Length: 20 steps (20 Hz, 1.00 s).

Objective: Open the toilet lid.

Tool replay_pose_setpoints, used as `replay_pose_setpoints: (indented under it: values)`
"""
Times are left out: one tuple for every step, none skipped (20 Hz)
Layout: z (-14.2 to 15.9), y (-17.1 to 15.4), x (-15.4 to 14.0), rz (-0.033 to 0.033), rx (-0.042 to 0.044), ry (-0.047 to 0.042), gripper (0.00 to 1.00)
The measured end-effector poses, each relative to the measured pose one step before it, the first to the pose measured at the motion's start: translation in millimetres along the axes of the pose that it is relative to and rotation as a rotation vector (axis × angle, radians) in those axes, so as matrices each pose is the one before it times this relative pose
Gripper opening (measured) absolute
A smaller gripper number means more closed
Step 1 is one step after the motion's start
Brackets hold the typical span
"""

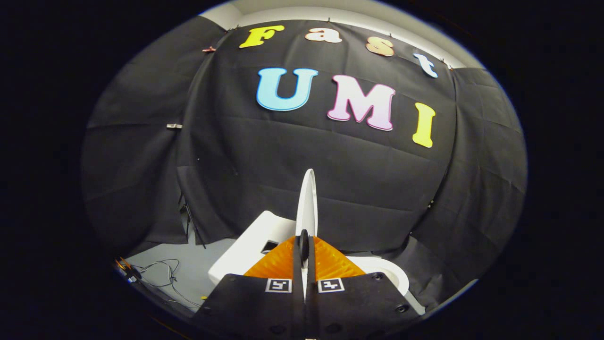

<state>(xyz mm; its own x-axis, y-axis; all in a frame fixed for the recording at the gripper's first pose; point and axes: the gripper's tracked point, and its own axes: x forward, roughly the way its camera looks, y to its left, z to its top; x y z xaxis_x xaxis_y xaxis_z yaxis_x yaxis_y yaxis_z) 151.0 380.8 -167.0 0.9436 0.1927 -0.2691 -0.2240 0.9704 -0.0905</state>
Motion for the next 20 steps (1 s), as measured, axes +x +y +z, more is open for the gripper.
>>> replay_pose_setpoints:
  values:
    - [-0.05, 5.75, -0.44, -0.00068, -0.0213, -0.00177, 0.05]
    - [0.29, 3.86, 0.55, -0.00375, -0.01978, -0.00388, 0.06]
    - [-1.08, 0.67, -0.52, -0.009, -0.01468, -0.00152, 0.06]
    - [-0.15, -0.49, -0.29, -0.01313, -0.00827, -0.00252, 0.05]
    - [-0.86, -3.39, -0.6, -0.01681, -0.00746, -0.00428, 0.05]
    - [1.32, -0.83, 0.83, -0.01249, -0.00563, -0.00138, 0.05]
    - [0.67, -1.18, -0.61, -0.00798, -0.00334, 0.00015, 0.06]
    - [0.81, -1.45, 1.72, -0.00179, -0.00135, -0.00184, 0.08]
    - [1.98, 0.67, -1.52, 0.01074, 0.0001, -0.00569, 0.09]
    - [3.55, 2.18, -1.32, 0.01448, -0.00301, -0.00723, 0.16]
    - [4.26, 2.13, 0.12, 0.00898, -0.01355, -0.00782, 0.22]
    - [2.53, 1.66, -2.2, 0.00261, -0.01559, -0.00736, 0.37]
    - [2.03, 1.76, -1.77, 0.00626, -0.01147, -0.00893, 0.5]
    - [3.25, 1.68, -2.69, 0.00617, -0.00643, -0.00333, 0.62]
    - [1.35, 2.0, -2.08, 0.00753, -0.00163, -0.00445, 0.74]
    - [3.48, -0.79, -2.86, -0.01012, -0.00281, -0.00069, 0.87]
    - [1.23, -3.79, -2.02, -0.00494, -0.00184, -0.00725, 0.99]
    - [3.79, -1.87, -0.93, -0.00688, -0.0022, -0.00456, 0.99]
    - [2.24, -1.16, -1.03, -0.00105, -0.00087, -0.00299, 0.99]
    - [2.06, -1.11, -1.78, 0.00039, 0.00109, -0.00214, 0.99]
